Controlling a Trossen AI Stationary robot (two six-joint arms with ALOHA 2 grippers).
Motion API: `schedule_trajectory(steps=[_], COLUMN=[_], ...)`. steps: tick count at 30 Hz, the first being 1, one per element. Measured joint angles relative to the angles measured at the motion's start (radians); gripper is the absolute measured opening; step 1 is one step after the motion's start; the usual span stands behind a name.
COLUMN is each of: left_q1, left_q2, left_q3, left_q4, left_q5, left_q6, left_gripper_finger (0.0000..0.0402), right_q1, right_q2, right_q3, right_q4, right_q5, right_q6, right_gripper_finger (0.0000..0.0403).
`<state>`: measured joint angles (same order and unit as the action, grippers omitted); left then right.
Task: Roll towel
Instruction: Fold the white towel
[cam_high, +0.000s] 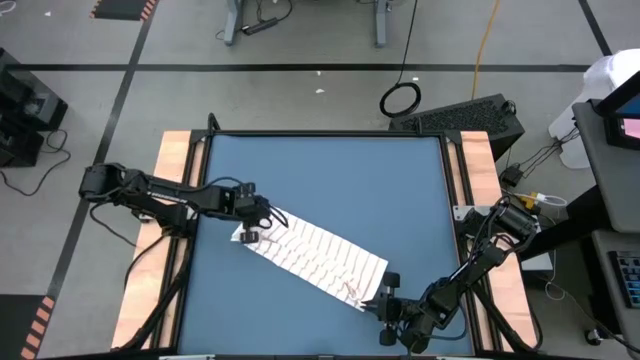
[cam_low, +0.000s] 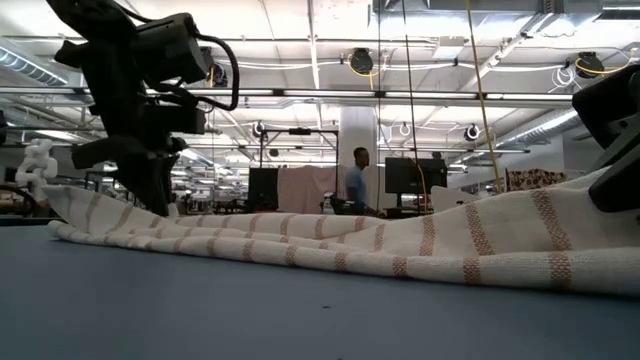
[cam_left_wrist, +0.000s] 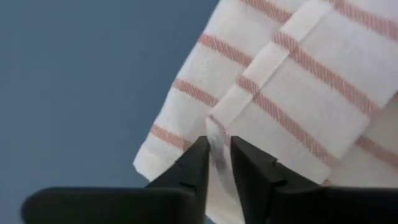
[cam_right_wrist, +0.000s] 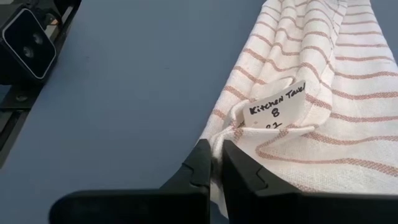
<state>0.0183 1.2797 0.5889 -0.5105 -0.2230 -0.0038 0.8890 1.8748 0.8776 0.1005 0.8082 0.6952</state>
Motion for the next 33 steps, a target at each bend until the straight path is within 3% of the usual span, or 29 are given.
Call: schedule_trajectory(steps=[4, 7, 16, 20, 24, 29, 33], left_q1=[0.002, 0.002, 0.014, 0.025, 0.027, 0.027, 0.027], left_q2=[0.000, 0.000, 0.011, 0.017, 0.017, 0.016, 0.016], left_q3=[0.000, 0.000, -0.004, -0.007, -0.008, -0.008, -0.006], left_q4=[0.034, 0.032, 0.061, 0.052, 0.008, 0.014, 0.016], left_q5=[0.002, 0.000, -0.004, 0.011, 0.013, 0.012, 0.020], left_q6=[-0.024, -0.034, -0.043, -0.043, -0.043, -0.044, -0.062], left_gripper_finger=[0.0033, 0.0029, 0.0103, 0.0113, 0.0085, 0.0017, 0.0015], right_q1=[0.000, 0.000, 0.000, 0.000, 0.000, 0.000, 0.000], right_q2=[0.000, 0.000, 0.000, 0.000, 0.000, 0.000, 0.000], right_q3=[0.000, 0.000, 0.000, 0.000, 0.000, 0.000, 0.000], right_q4=[0.000, 0.000, -0.001, 0.000, -0.001, -0.001, 0.001], right_q5=[0.000, -0.001, -0.002, -0.002, -0.002, -0.002, -0.002], right_q6=[0.000, 0.000, -0.004, -0.003, -0.004, -0.005, -0.003], right_gripper_finger=[0.0009, 0.0009, 0.0009, 0.0009, 0.0009, 0.0009, 0.0009])
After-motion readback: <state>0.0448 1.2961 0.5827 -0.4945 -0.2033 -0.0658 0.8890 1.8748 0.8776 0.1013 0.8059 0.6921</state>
